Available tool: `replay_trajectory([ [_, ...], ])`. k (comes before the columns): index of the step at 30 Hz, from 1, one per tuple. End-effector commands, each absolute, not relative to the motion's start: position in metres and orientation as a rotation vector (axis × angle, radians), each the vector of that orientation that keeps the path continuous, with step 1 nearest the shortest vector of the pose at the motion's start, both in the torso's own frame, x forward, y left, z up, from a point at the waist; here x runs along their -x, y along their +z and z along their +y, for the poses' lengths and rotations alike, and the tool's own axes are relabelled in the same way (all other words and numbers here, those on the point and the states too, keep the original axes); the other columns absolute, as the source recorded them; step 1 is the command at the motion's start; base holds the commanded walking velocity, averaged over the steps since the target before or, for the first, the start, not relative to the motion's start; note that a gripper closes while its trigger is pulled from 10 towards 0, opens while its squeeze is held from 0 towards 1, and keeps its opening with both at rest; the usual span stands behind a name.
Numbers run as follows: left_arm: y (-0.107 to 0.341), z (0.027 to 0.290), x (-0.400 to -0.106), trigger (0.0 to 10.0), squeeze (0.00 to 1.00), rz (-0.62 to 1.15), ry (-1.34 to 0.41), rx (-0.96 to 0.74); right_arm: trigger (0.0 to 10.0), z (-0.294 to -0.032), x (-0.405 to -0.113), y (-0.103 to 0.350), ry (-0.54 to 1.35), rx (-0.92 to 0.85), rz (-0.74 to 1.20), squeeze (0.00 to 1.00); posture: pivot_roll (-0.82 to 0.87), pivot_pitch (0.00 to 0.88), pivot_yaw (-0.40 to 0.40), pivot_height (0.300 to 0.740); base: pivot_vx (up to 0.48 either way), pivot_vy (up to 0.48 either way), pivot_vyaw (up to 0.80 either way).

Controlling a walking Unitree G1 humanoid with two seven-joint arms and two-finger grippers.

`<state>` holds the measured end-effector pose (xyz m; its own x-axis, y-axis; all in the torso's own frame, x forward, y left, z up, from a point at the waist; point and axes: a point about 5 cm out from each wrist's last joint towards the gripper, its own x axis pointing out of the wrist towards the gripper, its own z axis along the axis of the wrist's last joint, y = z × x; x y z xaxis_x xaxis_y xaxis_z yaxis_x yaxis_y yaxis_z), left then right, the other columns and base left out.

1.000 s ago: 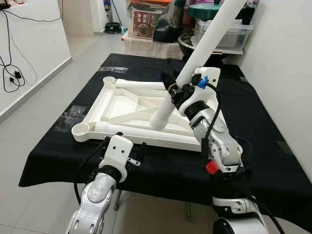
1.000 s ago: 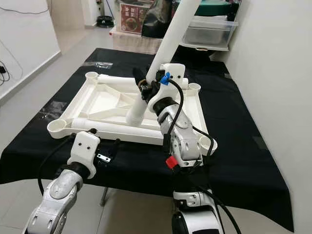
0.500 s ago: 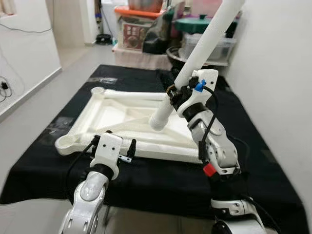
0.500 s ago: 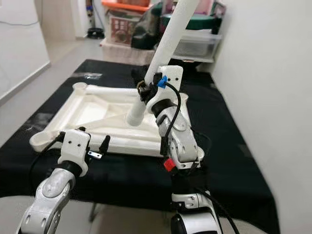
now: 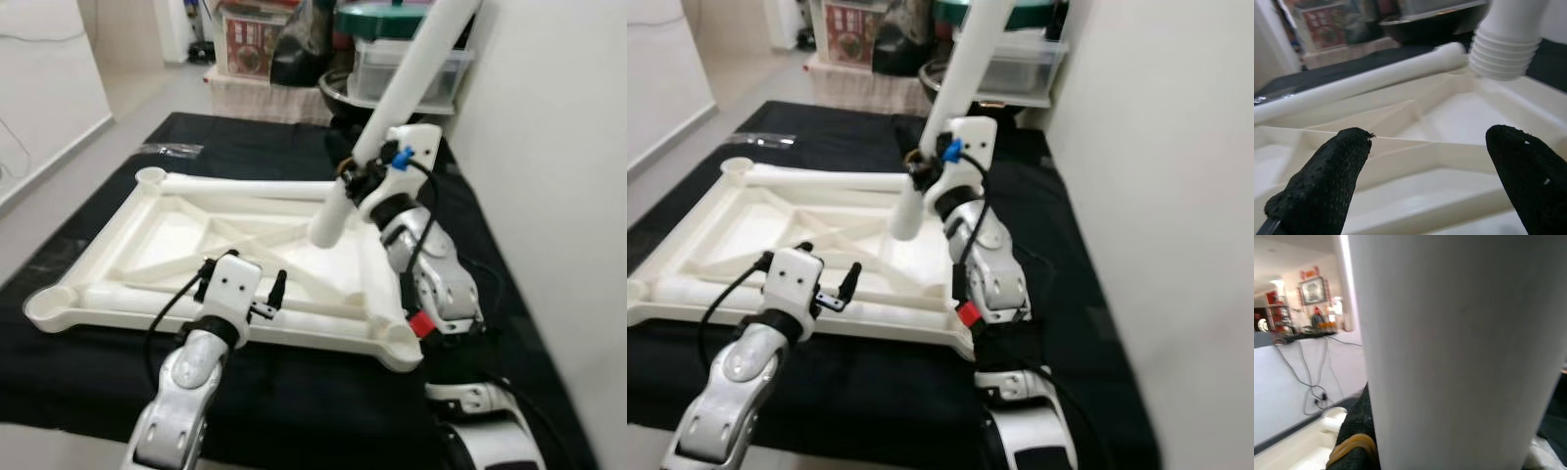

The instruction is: Building children table

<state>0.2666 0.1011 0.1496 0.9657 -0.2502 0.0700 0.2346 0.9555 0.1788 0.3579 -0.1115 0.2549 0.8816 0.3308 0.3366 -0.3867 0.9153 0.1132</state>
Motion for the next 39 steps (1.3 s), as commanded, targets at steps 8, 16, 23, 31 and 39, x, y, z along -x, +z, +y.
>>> replay_trajectory([
  [8, 0.144, 0.104, -0.261, 10.0, 0.00, -0.059, -0.244, -0.165, 10.0, -0.121, -0.364, 0.279, 0.505, -0.177, -0.382, 0.00, 0.05, 0.000, -0.088, 0.740, 0.000, 0.000, 0.00],
  [16, 0.138, 0.099, -0.253, 10.0, 0.00, -0.031, -0.263, -0.133, 10.0, -0.128, -0.366, 0.276, 0.464, -0.169, -0.378, 0.00, 0.05, 0.000, -0.083, 0.740, -0.110, 0.000, 0.00],
  [23, 0.137, 0.098, -0.253, 10.0, 0.00, -0.025, -0.255, -0.134, 10.0, -0.123, -0.364, 0.268, 0.474, -0.179, -0.362, 0.00, 0.05, 0.000, -0.085, 0.740, -0.134, 0.000, 0.00],
  [31, 0.138, 0.101, -0.253, 10.0, 0.00, -0.025, -0.244, -0.131, 10.0, -0.123, -0.364, 0.267, 0.467, -0.173, -0.365, 0.00, 0.05, 0.000, -0.086, 0.740, 0.000, 0.000, 0.00],
  [39, 0.138, 0.101, -0.250, 10.0, 0.00, -0.017, -0.241, -0.123, 10.0, -0.126, -0.365, 0.269, 0.446, -0.159, -0.374, 0.00, 0.05, 0.000, -0.088, 0.740, 0.000, 0.000, 0.00],
])
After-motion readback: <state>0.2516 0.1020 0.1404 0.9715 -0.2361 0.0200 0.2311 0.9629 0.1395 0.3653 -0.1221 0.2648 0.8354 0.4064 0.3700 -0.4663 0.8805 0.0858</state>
